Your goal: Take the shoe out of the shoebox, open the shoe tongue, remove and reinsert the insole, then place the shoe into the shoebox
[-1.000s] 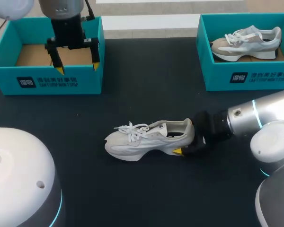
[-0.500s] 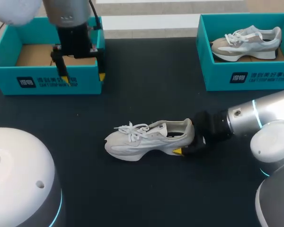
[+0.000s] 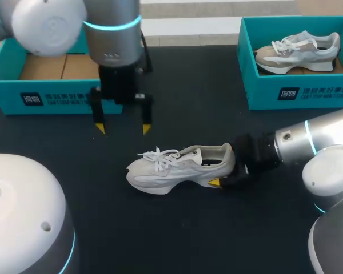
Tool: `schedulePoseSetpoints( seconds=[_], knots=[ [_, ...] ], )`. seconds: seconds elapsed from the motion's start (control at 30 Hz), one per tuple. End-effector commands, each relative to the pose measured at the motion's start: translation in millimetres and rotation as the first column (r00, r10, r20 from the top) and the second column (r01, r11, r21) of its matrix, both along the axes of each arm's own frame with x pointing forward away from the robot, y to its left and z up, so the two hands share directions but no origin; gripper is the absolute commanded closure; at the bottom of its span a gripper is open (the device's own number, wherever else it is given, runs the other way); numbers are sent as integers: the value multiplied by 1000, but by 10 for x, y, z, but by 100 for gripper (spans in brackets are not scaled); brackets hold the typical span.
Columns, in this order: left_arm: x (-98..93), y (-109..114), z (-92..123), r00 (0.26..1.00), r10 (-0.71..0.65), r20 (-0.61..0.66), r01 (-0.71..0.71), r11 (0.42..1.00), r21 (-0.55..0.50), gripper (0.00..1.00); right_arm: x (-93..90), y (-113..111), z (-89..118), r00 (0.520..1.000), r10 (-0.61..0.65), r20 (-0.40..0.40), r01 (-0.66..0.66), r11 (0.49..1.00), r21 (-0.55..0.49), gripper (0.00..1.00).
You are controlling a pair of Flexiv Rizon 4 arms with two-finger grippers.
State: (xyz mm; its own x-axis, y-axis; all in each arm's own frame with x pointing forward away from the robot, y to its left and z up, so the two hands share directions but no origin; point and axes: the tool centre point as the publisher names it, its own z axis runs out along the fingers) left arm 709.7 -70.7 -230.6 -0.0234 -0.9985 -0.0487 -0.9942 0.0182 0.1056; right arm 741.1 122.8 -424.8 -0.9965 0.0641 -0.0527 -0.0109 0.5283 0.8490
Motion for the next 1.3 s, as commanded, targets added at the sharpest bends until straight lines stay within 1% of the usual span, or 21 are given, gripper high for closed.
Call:
schedulePoseSetpoints(
  seconds=[0.03, 0.1, 0.23, 0.37, 0.47, 0.57, 0.7, 0.8, 0.93, 1.3],
  knots=[
    [-184, -295, -102, 1000, -24, 12, 23, 998, 58, 0, 11, 8, -17, 1000, -1, 1, 1, 1000, -2, 100],
    [-243, -362, -130, 999, -50, 6, 49, 997, 59, 0, 11, 8, -17, 1000, -1, 1, 1, 1000, -2, 100],
    [-293, -481, -208, 998, -63, 13, 62, 997, 42, 0, 11, 8, -17, 1000, -1, 1, 1, 1000, -2, 100],
    [-304, -605, -271, 997, -69, 34, 69, 997, 26, 0, 11, 8, -17, 1000, -1, 1, 1, 1000, -2, 100],
    [-270, -710, -316, 996, -72, 44, 71, 997, 15, 0, 11, 8, -17, 1000, -1, 1, 1, 1000, -2, 100],
    [-210, -814, -335, 996, -73, 48, 74, 997, -28, 0, 11, 8, -17, 1000, -1, 1, 1, 1000, -2, 100],
    [-106, -1007, -344, 996, -52, 78, 57, 996, -69, 0, 11, 8, -17, 1000, -1, 1, 1, 1000, -2, 100],
    [-39, -1142, -374, 995, -35, 97, 43, 996, -77, 0, 11, 8, -17, 1000, -1, 1, 1, 1000, -2, 100],
    [-21, -1308, -425, 991, -54, 126, 62, 997, -56, 0, 11, 8, -17, 1000, -1, 1, 1, 1000, -2, 100],
    [-21, -1308, -425, 991, -54, 126, 62, 997, -56, 0, 11, 8, -17, 1000, -1, 1, 1, 1000, -2, 100]
  ],
)
